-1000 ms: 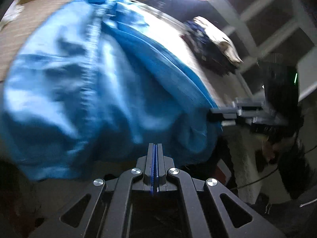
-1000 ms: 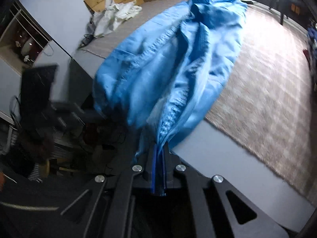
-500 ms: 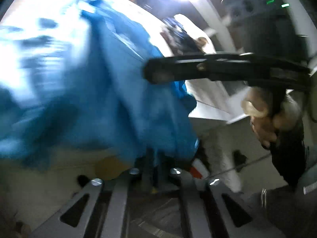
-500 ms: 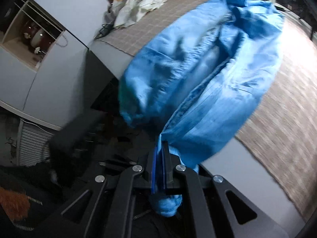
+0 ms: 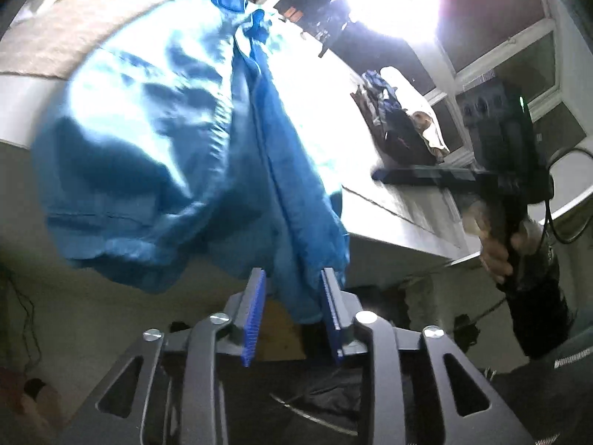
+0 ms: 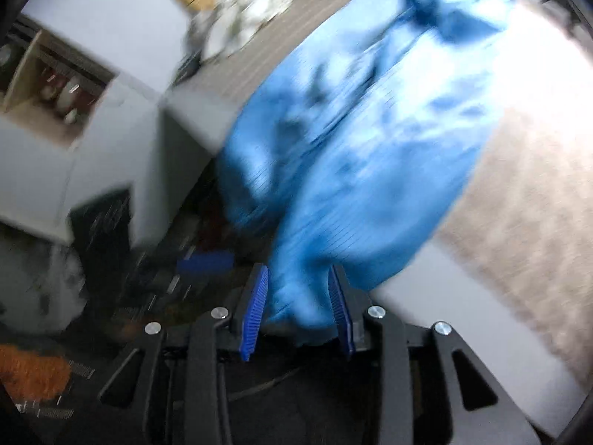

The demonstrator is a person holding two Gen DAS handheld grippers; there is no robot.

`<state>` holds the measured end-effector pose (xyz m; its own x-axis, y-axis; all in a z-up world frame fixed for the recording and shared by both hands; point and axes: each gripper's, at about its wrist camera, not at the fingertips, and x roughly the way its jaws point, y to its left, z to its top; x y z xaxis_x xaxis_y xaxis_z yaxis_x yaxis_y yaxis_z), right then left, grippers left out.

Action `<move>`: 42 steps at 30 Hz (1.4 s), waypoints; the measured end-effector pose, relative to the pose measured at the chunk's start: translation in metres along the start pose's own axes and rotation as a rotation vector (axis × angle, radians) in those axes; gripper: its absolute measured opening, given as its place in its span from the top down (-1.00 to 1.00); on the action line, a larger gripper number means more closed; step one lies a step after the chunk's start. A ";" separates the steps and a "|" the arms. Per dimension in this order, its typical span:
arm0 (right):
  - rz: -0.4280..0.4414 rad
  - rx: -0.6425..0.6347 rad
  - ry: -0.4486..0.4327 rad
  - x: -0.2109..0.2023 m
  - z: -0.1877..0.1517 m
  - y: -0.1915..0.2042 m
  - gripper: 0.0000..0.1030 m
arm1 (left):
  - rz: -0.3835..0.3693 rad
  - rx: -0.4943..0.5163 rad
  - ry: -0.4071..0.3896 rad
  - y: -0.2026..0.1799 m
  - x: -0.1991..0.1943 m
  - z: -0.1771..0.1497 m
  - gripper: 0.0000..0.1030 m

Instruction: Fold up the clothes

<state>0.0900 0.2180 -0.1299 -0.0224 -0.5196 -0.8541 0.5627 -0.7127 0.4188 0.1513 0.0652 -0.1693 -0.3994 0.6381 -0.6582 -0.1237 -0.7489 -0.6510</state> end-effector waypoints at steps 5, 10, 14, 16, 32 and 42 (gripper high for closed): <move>-0.046 -0.050 0.027 0.046 0.032 0.009 0.36 | 0.006 0.040 0.020 -0.027 0.015 -0.002 -0.02; 0.011 -0.049 0.132 0.094 0.045 0.010 0.38 | 0.116 0.056 0.047 -0.026 0.047 -0.002 -0.17; 0.121 -0.041 0.168 0.081 0.050 0.004 0.37 | 0.134 -0.016 0.063 -0.001 0.071 -0.002 0.44; 0.125 -0.030 0.128 0.053 0.061 -0.012 0.34 | 0.084 -0.074 0.073 0.012 0.075 -0.003 0.75; -0.020 0.080 0.099 0.056 0.101 -0.127 0.22 | 0.049 -0.177 0.051 -0.002 0.062 -0.038 -0.09; -0.037 -0.013 0.090 0.057 0.106 -0.110 0.22 | 0.001 -0.242 -0.147 -0.022 0.021 -0.031 0.94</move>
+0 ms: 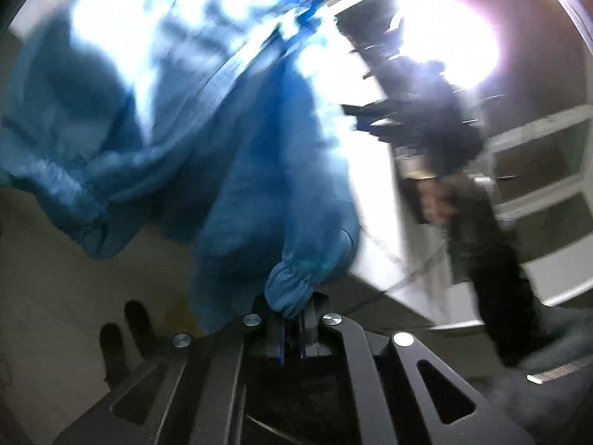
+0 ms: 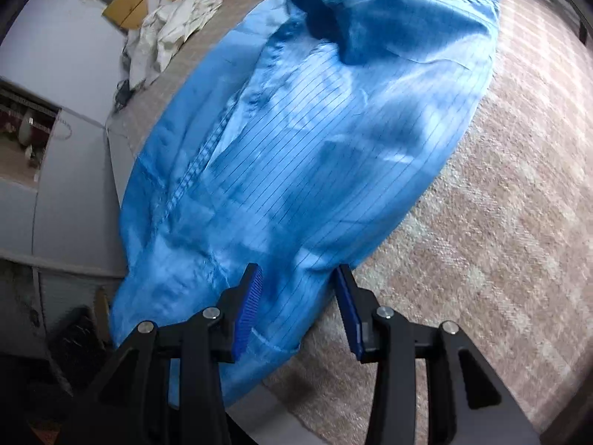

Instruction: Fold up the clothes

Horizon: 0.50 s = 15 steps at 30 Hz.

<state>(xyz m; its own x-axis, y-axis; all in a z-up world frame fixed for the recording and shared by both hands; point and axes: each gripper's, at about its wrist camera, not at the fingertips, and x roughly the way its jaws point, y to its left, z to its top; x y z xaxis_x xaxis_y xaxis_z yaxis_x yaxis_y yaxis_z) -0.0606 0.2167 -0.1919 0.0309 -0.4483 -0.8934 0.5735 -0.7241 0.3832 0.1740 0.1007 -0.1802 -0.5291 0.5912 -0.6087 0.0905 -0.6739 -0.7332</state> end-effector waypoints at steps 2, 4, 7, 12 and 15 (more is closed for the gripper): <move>-0.040 -0.053 -0.003 -0.002 0.003 0.011 0.22 | 0.042 0.071 -0.038 -0.011 -0.024 -0.006 0.99; -0.066 -0.089 0.020 0.000 0.003 0.017 0.22 | 0.080 0.014 -0.009 0.011 -0.015 -0.010 0.99; -0.096 -0.122 0.022 -0.006 0.010 0.021 0.22 | 0.155 -0.092 0.055 0.047 0.007 -0.015 1.00; -0.148 -0.192 -0.120 -0.045 0.053 0.027 0.21 | 0.208 -0.032 0.045 0.029 -0.002 -0.020 0.08; -0.268 -0.297 -0.174 -0.048 0.097 0.022 0.14 | 0.249 0.012 0.019 0.019 -0.007 -0.016 -0.06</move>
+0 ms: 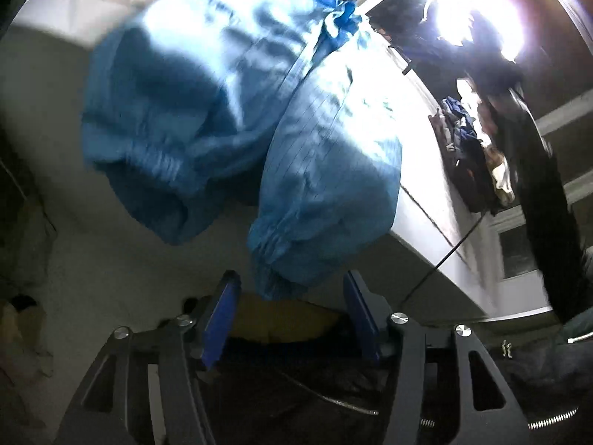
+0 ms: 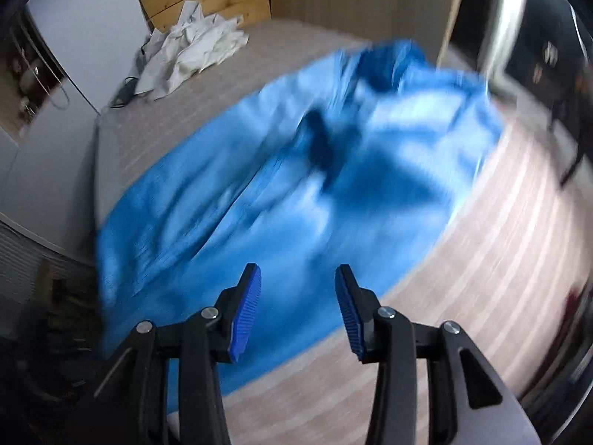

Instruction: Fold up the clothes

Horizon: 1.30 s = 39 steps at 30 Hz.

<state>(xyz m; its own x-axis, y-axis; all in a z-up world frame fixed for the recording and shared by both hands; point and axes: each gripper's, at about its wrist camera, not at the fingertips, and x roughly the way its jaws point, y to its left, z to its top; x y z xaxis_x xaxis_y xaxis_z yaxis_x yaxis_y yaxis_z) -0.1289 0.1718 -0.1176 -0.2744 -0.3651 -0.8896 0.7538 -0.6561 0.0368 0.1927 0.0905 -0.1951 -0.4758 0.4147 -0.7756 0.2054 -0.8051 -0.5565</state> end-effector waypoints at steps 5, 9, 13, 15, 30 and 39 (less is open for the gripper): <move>-0.079 -0.127 0.016 0.032 0.046 -0.021 0.10 | 0.018 -0.022 -0.037 0.018 0.011 0.025 -0.05; -0.089 -0.243 0.036 0.065 0.071 -0.018 0.04 | -0.009 -0.038 -0.056 0.021 0.021 0.033 0.45; 0.009 -0.287 0.077 0.095 0.084 -0.018 0.46 | -0.004 -0.040 -0.065 0.015 0.019 0.033 0.69; 0.041 -0.278 0.107 0.104 0.089 -0.021 0.84 | 0.001 -0.050 -0.068 0.015 0.014 0.032 0.70; -0.057 -0.292 0.140 0.124 0.102 -0.014 0.79 | 0.047 -0.108 0.093 0.046 0.021 0.021 0.62; 0.064 0.100 -0.158 -0.012 0.063 -0.095 0.02 | 0.112 0.028 -0.003 0.029 -0.061 0.061 0.65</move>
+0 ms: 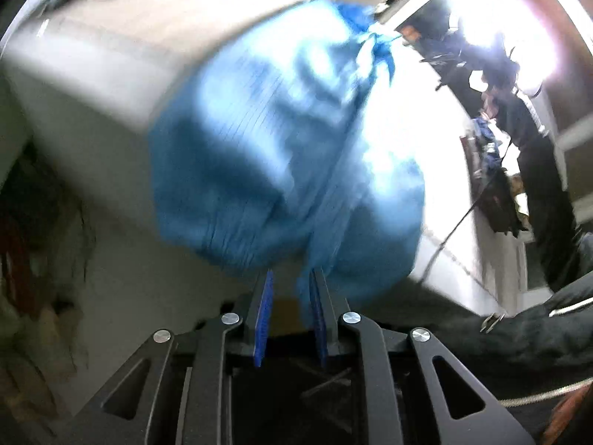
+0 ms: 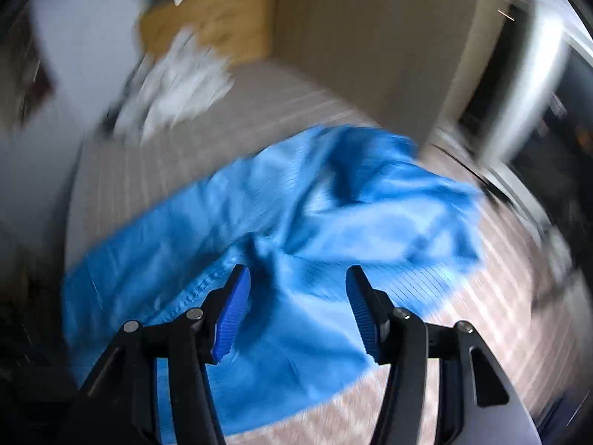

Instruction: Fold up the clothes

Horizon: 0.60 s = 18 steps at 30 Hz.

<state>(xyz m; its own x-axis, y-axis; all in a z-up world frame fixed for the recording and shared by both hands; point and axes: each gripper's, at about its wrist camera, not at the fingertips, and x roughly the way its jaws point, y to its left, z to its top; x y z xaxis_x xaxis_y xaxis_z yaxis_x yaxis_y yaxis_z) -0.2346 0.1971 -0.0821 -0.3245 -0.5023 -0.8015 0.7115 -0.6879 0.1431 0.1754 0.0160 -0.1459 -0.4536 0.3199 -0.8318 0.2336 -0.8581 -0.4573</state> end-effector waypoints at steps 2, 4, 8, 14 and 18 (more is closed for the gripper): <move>0.003 0.154 -0.029 -0.009 -0.011 -0.034 0.20 | -0.023 0.075 -0.026 -0.013 -0.002 0.023 0.65; -0.020 0.275 -0.024 -0.004 -0.023 -0.064 0.26 | -0.038 0.162 -0.034 -0.029 0.004 0.048 0.65; -0.044 0.416 -0.012 0.017 -0.039 -0.105 0.26 | -0.091 0.314 -0.055 -0.077 0.033 0.112 0.65; 0.019 0.498 -0.029 0.060 -0.029 -0.142 0.23 | -0.087 0.521 -0.071 -0.154 0.112 0.212 0.65; 0.060 0.473 -0.027 0.085 -0.017 -0.151 0.08 | -0.060 0.580 -0.063 -0.168 0.155 0.250 0.65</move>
<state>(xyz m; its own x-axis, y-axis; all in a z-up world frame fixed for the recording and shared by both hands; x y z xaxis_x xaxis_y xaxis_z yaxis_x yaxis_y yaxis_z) -0.3594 0.2670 -0.1818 -0.3121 -0.5572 -0.7695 0.3694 -0.8174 0.4420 -0.1489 0.1095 -0.1197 -0.5056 0.3651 -0.7817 -0.2944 -0.9247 -0.2414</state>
